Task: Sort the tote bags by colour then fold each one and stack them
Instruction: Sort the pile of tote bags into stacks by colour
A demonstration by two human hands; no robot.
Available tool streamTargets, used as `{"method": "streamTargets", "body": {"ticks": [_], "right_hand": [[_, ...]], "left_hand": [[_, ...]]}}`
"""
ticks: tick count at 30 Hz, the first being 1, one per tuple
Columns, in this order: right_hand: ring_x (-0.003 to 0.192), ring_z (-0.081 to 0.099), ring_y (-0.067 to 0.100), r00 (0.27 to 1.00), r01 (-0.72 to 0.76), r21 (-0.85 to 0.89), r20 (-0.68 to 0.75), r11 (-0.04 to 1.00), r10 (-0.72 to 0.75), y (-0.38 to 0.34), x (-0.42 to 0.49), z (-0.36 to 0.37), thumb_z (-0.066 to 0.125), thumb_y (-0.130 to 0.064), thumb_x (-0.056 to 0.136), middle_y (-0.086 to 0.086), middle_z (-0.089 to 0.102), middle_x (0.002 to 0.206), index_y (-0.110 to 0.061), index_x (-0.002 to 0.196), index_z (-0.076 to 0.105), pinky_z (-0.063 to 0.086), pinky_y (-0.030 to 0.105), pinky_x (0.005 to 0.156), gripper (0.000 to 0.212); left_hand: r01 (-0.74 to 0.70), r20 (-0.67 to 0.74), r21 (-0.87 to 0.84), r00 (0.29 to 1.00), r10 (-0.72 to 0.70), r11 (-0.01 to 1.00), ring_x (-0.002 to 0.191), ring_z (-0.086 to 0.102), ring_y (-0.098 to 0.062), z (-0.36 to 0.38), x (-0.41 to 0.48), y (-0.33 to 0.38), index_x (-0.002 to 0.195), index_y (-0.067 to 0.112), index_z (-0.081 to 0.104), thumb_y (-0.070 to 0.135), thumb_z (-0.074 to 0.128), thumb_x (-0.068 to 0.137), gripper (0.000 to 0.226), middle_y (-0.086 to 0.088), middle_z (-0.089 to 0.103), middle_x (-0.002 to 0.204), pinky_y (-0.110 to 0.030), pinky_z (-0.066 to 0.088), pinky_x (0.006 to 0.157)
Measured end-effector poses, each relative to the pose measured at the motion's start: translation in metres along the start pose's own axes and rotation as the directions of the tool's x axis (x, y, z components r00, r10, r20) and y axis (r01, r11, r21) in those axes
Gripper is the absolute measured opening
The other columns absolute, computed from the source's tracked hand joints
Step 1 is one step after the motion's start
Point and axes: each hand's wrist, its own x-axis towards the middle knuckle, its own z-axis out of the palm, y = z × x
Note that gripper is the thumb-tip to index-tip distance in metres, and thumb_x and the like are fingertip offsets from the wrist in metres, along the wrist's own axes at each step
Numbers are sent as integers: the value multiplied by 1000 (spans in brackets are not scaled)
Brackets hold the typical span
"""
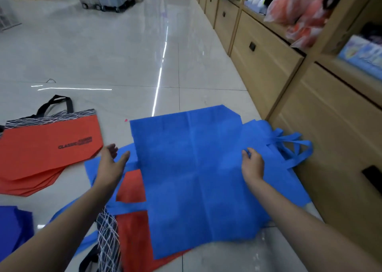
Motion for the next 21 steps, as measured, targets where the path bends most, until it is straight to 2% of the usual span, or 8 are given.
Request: {"method": "streamTargets", "body": {"ticks": [4, 7, 10, 12, 14, 17, 19, 21], "right_hand": [[76, 56, 37, 974, 137, -93, -166, 986, -151, -37, 48, -55, 45, -22, 96, 17, 59, 76, -7, 81, 59, 34, 38, 60, 25], [81, 59, 43, 870, 301, -278, -311, 912, -382, -89, 65, -95, 43, -29, 94, 21, 66, 90, -11, 102, 64, 43, 43, 64, 29], [58, 46, 37, 736, 458, -498, -252, 736, -629, -139, 53, -120, 47, -13, 93, 24, 50, 65, -6, 73, 47, 26, 34, 48, 21], [45, 43, 31, 643, 514, -621, -178, 593, -744, -157, 29, -114, 61, 0, 77, 18, 47, 54, -8, 67, 51, 14, 21, 45, 16], [32, 45, 23, 654, 506, -705, -62, 497, -754, -151, -4, -84, 76, 4, 46, 7, 47, 43, -13, 60, 58, 15, 14, 45, 28], [25, 41, 18, 761, 551, -637, 119, 538, -638, -114, -35, -23, 81, 3, 24, 0, 42, 37, -16, 47, 51, 6, 10, 49, 43], [34, 51, 21, 826, 531, -623, 227, 575, -516, -89, -49, 7, 88, -8, 40, 1, 51, 46, -16, 54, 57, 5, 14, 45, 35], [69, 66, 26, 853, 516, -632, 319, 578, -413, -62, -54, 36, 68, -26, 83, 6, 66, 80, -14, 87, 65, 32, 26, 47, 13]], "left_hand": [[-25, 283, 98, 959, -3, 995, 76, 61, -25, 9, -6, 11, 103, 0, 57, -2, 56, 89, 13, -25, 62, 104, -10, 47, 63], [-110, 334, 134, 941, 59, 985, 78, 61, -26, 9, -10, 27, 97, 5, 58, -1, 59, 88, 12, -23, 63, 101, -26, 49, 74], [-144, 329, 121, 939, 98, 982, 80, 61, -29, 9, -13, 45, 97, 5, 57, -2, 58, 88, 12, -20, 62, 98, -32, 48, 75], [-164, 355, 142, 929, 104, 976, 80, 63, -28, 11, -16, 50, 97, 6, 57, 0, 57, 89, 10, -17, 63, 97, -34, 48, 77], [-187, 395, 181, 913, 103, 965, 78, 65, -26, 14, -19, 44, 96, 9, 58, 3, 58, 89, 9, -14, 64, 97, -34, 47, 77], [-207, 435, 243, 896, 84, 948, 75, 65, -21, 13, -25, 27, 95, 9, 59, 4, 59, 89, 8, -13, 65, 95, -32, 46, 76], [-199, 438, 259, 896, 69, 945, 75, 65, -21, 9, -28, 11, 92, 9, 60, 3, 59, 89, 8, -12, 66, 92, -34, 49, 78], [-182, 436, 276, 899, 46, 944, 76, 66, -19, 4, -29, -5, 90, 12, 60, 3, 59, 89, 10, -7, 66, 90, -29, 50, 76]]}}
